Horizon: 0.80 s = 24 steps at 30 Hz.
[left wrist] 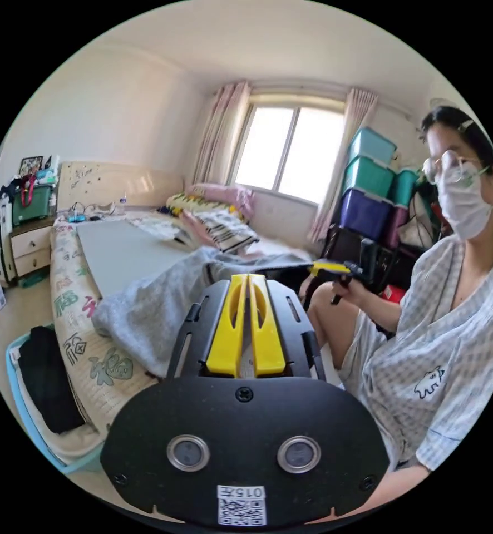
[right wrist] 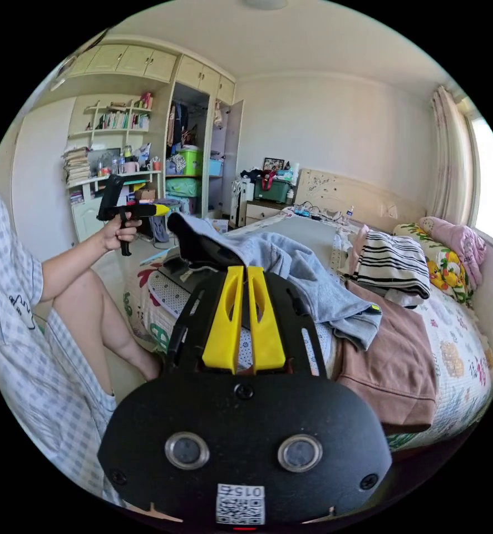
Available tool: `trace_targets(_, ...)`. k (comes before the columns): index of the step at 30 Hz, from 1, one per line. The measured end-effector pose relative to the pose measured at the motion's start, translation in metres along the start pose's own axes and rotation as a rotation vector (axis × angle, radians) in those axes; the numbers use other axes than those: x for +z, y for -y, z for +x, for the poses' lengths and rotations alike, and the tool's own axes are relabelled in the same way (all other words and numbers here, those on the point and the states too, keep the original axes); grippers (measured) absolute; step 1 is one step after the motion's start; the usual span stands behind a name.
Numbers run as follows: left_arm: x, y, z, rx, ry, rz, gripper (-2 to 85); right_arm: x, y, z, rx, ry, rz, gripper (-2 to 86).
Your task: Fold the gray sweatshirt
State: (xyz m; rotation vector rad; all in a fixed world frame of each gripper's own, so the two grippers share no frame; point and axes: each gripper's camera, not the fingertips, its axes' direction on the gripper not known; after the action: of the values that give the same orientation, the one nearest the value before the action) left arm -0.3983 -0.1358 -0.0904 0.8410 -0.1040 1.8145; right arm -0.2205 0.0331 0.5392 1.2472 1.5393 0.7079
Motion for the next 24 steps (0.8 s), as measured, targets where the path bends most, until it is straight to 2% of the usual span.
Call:
trace_targets(2, -0.027, 0.003, 0.005, -0.022, 0.073, 0.113, -0.6, -0.016, 0.009, 0.017, 0.021, -0.025, 0.006, -0.7)
trace_targets(4, -0.039, 0.008, 0.006, -0.082, 0.113, 0.134, -0.5, -0.021, 0.017, 0.032, 0.043, 0.018, 0.002, -0.7)
trace_targets(9, -0.021, 0.002, 0.06, -0.149, 0.11, -0.082, 2.7, -0.017, 0.037, 0.052, 0.028, 0.03, -0.014, -0.7)
trace_targets(11, 0.005, -0.015, 0.109, -0.064, 0.185, -0.205, 7.3, -0.017, 0.051, 0.061, 0.024, 0.02, -0.007, -0.7)
trace_targets(14, 0.032, -0.041, 0.156, 0.055, 0.239, -0.234, 8.2, -0.018, 0.076, 0.078, 0.044, 0.04, 0.019, -0.7)
trace_targets(18, 0.066, -0.07, 0.18, 0.159, 0.216, -0.283, 9.5, -0.018, 0.111, 0.097, 0.073, 0.06, 0.046, -0.7)
trace_targets(21, 0.087, -0.09, 0.189, 0.257, 0.307, -0.336, 10.8, -0.02, 0.141, 0.11, 0.089, 0.058, 0.073, -0.7)
trace_targets(24, 0.091, -0.102, 0.208, 0.424, 0.403, -0.312, 11.0, -0.021, 0.166, 0.118, 0.109, 0.057, 0.11, -0.7)
